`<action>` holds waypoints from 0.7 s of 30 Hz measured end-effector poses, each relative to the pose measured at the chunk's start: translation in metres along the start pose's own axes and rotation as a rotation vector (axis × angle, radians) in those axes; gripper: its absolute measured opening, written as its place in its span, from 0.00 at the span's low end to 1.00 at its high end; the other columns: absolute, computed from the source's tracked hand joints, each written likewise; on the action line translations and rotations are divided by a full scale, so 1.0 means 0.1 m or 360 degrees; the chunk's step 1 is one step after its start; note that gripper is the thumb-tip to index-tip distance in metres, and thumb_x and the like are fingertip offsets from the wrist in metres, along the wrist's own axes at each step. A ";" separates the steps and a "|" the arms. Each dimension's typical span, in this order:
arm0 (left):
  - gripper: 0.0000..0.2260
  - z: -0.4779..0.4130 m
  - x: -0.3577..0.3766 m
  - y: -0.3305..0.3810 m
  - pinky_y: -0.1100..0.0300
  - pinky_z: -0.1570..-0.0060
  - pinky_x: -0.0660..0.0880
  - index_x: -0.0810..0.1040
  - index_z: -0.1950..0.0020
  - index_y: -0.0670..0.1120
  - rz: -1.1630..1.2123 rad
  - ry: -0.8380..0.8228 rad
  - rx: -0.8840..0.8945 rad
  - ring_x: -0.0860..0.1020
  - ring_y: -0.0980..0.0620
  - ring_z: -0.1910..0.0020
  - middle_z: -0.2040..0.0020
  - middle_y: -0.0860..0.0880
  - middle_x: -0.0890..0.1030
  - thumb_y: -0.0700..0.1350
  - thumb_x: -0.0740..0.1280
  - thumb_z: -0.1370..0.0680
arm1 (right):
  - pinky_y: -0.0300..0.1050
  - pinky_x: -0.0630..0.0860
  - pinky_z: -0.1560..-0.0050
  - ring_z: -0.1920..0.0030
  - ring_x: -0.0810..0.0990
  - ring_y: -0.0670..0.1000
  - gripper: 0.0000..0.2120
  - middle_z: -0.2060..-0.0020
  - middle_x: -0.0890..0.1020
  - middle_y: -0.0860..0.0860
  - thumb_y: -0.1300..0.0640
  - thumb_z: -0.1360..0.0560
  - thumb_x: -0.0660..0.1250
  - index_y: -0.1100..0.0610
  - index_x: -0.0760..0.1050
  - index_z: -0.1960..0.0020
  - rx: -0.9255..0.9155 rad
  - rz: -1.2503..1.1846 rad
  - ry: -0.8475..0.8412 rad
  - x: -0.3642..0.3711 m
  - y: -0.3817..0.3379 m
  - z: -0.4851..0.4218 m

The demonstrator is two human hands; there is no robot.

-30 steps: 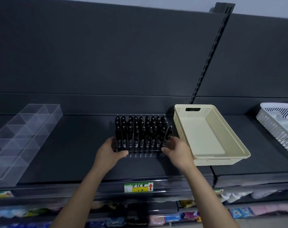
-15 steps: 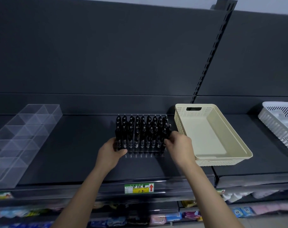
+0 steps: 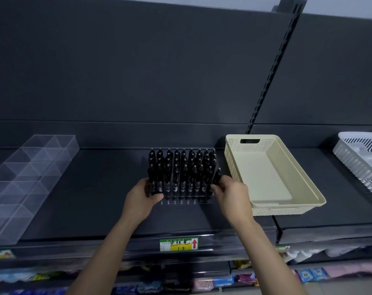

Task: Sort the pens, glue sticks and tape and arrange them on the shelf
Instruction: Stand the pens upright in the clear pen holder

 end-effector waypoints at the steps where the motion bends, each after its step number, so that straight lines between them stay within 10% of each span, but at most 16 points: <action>1: 0.22 0.00 0.00 0.00 0.59 0.48 0.71 0.73 0.33 0.45 0.0005 0.0002 -0.0005 0.77 0.48 0.43 0.41 0.48 0.80 0.42 0.73 0.26 | 0.45 0.63 0.69 0.71 0.69 0.55 0.12 0.73 0.72 0.52 0.59 0.25 0.67 0.59 0.68 0.64 0.0014 -0.0009 0.0001 0.01 0.01 0.01; 13: 0.23 0.02 0.00 0.03 0.58 0.45 0.71 0.72 0.33 0.45 0.0019 0.0006 -0.0043 0.77 0.49 0.41 0.41 0.49 0.79 0.42 0.73 0.27 | 0.40 0.73 0.53 0.48 0.80 0.55 0.16 0.50 0.82 0.55 0.57 0.25 0.69 0.61 0.75 0.39 0.0190 -0.0118 -0.0331 0.22 0.17 0.07; 21: 0.24 0.07 0.02 0.07 0.61 0.46 0.70 0.72 0.33 0.44 0.0094 0.0022 -0.0099 0.76 0.51 0.43 0.39 0.48 0.79 0.40 0.73 0.27 | 0.39 0.72 0.55 0.53 0.80 0.52 0.10 0.55 0.82 0.52 0.60 0.26 0.69 0.60 0.78 0.45 0.0124 -0.0116 -0.0428 0.25 0.22 0.04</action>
Point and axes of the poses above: each hand's wrist, its own z-axis away from the middle knuckle, its own x-axis out of the palm, y = z × x, the point moved 3 cm from there along -z, towards the middle knuckle
